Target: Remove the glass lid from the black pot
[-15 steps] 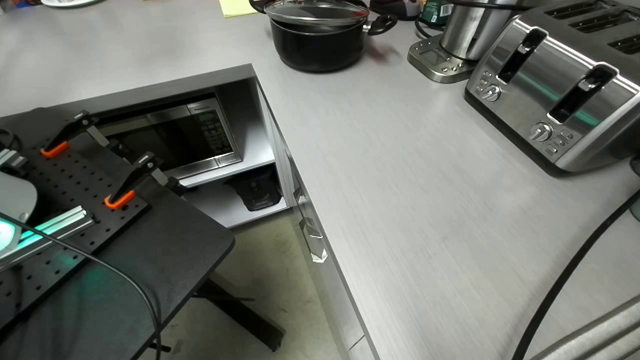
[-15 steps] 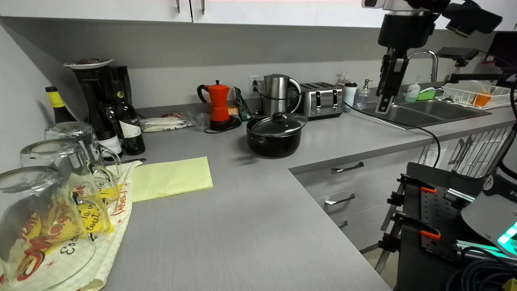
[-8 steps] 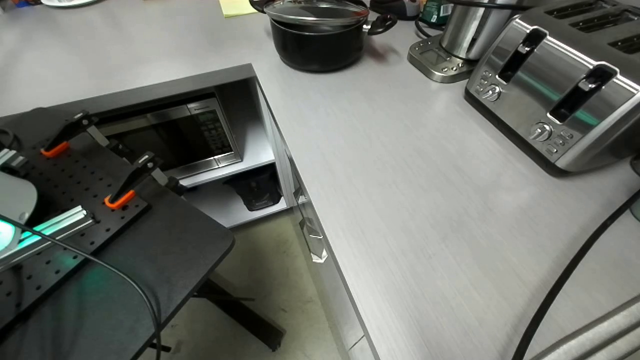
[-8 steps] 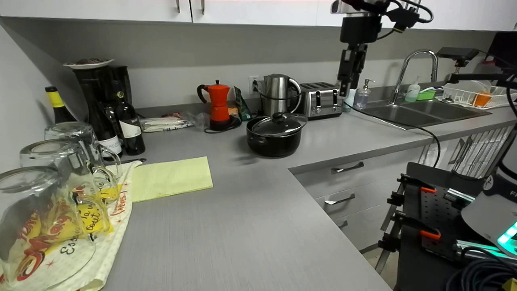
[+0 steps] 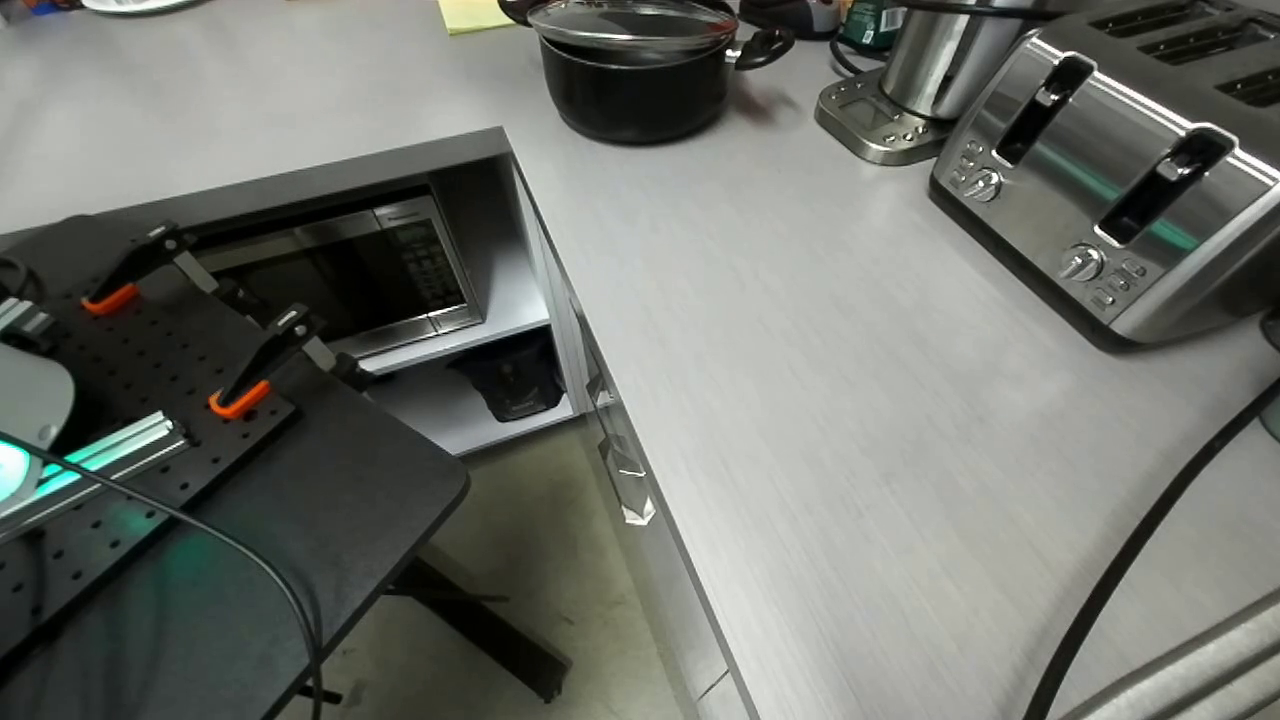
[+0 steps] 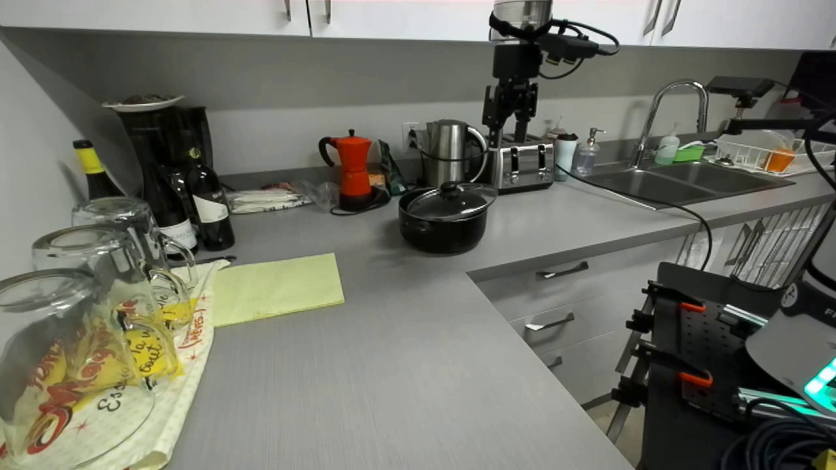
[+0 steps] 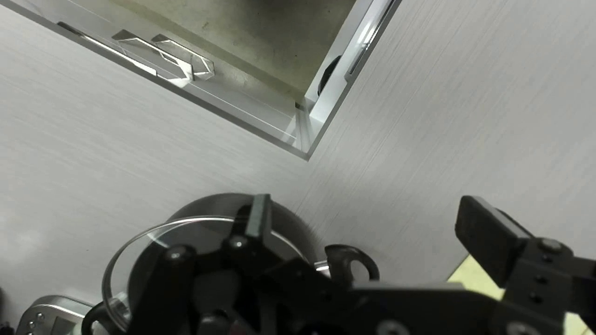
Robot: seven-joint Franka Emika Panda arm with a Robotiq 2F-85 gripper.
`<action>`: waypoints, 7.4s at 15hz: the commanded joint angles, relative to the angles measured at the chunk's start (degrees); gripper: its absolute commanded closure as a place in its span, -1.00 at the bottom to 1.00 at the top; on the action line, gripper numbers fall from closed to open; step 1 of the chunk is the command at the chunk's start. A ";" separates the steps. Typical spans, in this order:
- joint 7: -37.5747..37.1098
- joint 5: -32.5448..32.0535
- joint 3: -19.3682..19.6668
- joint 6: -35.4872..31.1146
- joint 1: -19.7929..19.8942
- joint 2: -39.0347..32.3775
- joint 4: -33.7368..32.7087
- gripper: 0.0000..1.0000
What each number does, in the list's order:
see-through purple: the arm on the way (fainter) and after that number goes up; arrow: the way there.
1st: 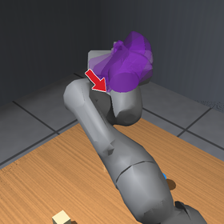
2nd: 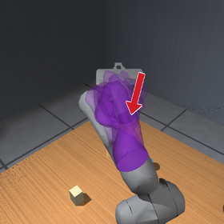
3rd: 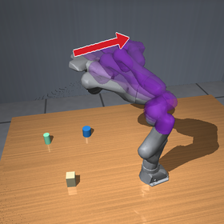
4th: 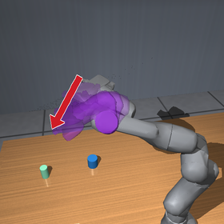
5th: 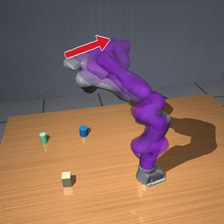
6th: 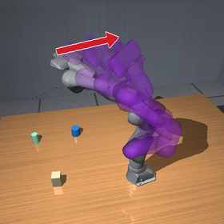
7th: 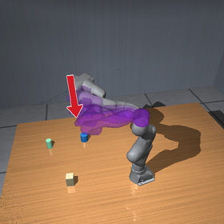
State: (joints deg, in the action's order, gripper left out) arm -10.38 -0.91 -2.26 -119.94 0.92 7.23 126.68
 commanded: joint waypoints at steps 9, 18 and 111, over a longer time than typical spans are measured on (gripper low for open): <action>-5.17 -9.19 5.78 -16.19 1.54 -16.06 -9.19 -1.00; -11.94 -14.54 11.46 -21.32 1.30 -23.96 -13.29 -1.00; -0.67 -25.22 -0.64 -48.72 -17.89 -31.91 -6.10 0.50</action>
State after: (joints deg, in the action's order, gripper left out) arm -11.90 -22.84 -4.50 -165.36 -15.97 -21.99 123.02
